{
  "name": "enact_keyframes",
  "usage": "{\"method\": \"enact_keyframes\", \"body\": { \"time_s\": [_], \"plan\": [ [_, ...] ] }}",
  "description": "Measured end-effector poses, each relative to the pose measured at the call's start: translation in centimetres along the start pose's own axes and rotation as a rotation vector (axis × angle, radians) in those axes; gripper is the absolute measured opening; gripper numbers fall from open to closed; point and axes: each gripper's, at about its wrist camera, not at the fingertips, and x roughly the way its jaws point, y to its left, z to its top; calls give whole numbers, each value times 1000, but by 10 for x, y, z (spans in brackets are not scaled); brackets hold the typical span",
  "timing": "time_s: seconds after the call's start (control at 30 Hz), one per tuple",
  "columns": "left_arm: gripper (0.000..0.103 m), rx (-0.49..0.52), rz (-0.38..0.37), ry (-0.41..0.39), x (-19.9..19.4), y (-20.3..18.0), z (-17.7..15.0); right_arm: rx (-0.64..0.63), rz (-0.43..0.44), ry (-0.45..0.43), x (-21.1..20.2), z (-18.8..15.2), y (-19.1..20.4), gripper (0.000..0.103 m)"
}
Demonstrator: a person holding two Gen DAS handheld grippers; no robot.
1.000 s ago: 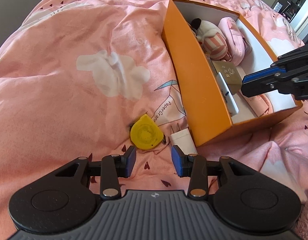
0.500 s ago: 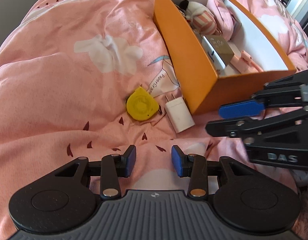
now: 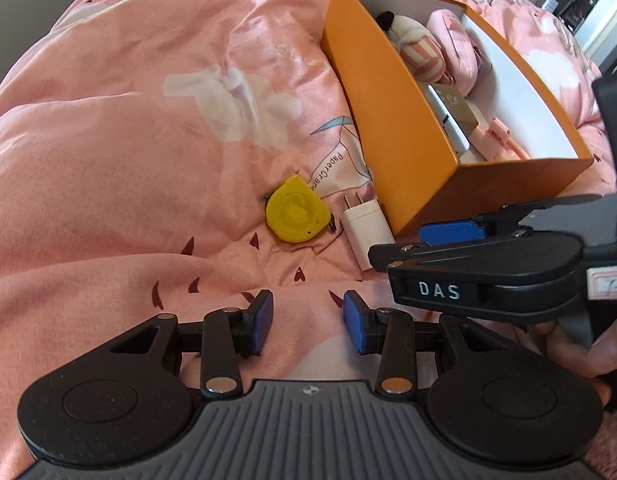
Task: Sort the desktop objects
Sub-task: 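Reach the left tool toward the yellow tape measure while the right tool reaches the white charger, then grasp the yellow tape measure with the left tool while the right tool grasps the white charger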
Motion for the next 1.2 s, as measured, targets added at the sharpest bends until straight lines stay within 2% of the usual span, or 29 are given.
{"method": "enact_keyframes", "body": {
  "time_s": [0.07,0.37,0.57,0.63,0.67,0.7,0.87,1.07,1.2],
  "plan": [
    [45,-10,1,-5,-2,2,0,6,-18,-13,4,0,2,48],
    [45,-21,39,16,-3,2,5,55,5,54,28,4,-3,48],
    [45,-29,66,34,-4,1,8,47,17,99,45,7,-4,56],
    [45,-39,68,36,-5,1,10,46,2,105,54,4,-7,49],
    [45,-41,71,36,-6,1,10,53,-12,125,59,3,-9,38],
    [45,-41,75,35,-6,0,10,69,-1,136,61,2,-13,36],
    [45,-37,94,43,-3,-3,11,62,33,125,50,-3,-16,36],
    [45,15,118,40,3,-11,16,60,62,134,36,-14,-26,35],
    [45,26,51,12,8,-11,24,74,107,138,26,-23,-39,35]
  ]
}}
